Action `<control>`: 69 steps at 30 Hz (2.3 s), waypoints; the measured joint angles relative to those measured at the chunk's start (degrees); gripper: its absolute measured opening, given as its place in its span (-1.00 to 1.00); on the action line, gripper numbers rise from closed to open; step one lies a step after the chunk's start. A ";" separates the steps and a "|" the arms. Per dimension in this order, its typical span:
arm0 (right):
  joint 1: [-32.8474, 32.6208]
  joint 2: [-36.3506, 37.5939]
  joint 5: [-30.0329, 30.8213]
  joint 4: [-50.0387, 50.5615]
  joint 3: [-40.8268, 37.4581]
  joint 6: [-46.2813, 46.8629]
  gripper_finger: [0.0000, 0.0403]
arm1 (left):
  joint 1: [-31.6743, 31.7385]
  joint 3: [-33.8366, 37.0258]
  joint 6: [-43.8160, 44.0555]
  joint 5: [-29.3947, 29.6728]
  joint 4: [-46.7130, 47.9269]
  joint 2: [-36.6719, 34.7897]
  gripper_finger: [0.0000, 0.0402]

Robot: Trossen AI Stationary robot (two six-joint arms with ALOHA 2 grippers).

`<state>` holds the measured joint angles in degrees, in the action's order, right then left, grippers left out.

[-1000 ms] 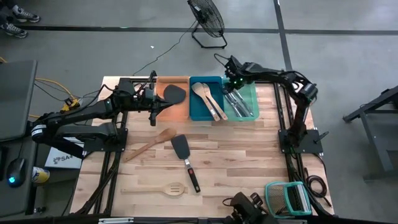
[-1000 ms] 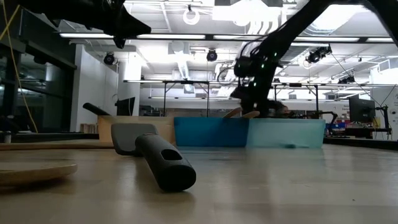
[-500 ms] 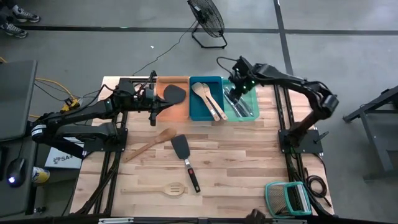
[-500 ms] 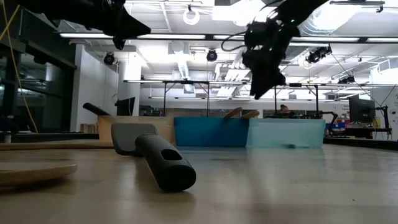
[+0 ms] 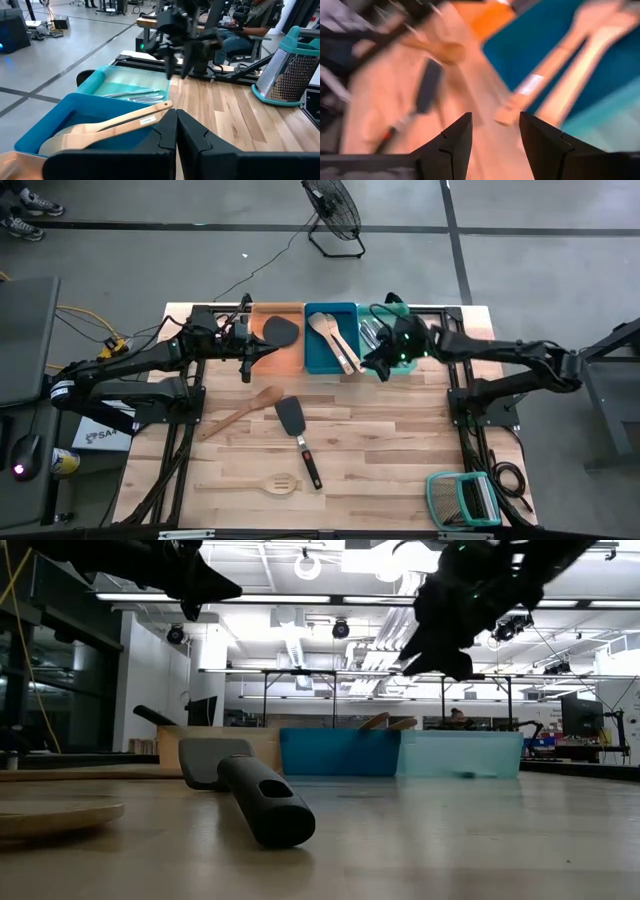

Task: Pick & Place Kitchen Items
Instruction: Put the black silicone spatula into the blue bin

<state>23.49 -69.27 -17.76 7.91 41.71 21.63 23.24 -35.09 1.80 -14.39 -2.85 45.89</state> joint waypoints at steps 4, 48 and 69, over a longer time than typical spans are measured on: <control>-5.59 2.19 3.64 -13.75 -7.19 6.68 -0.22 | 0.00 0.00 0.00 0.00 0.02 0.00 -1.00; -19.02 17.06 8.48 -60.27 -41.24 14.73 -0.22 | -0.02 0.07 7.67 2.86 7.32 -0.02 -1.00; -19.02 35.54 5.61 -37.56 -41.29 11.56 -0.22 | -0.02 0.07 7.69 2.95 7.78 -0.02 -1.00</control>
<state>4.47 -33.74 -12.14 -29.65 0.43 33.19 23.22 -35.03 9.50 -11.44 4.93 45.87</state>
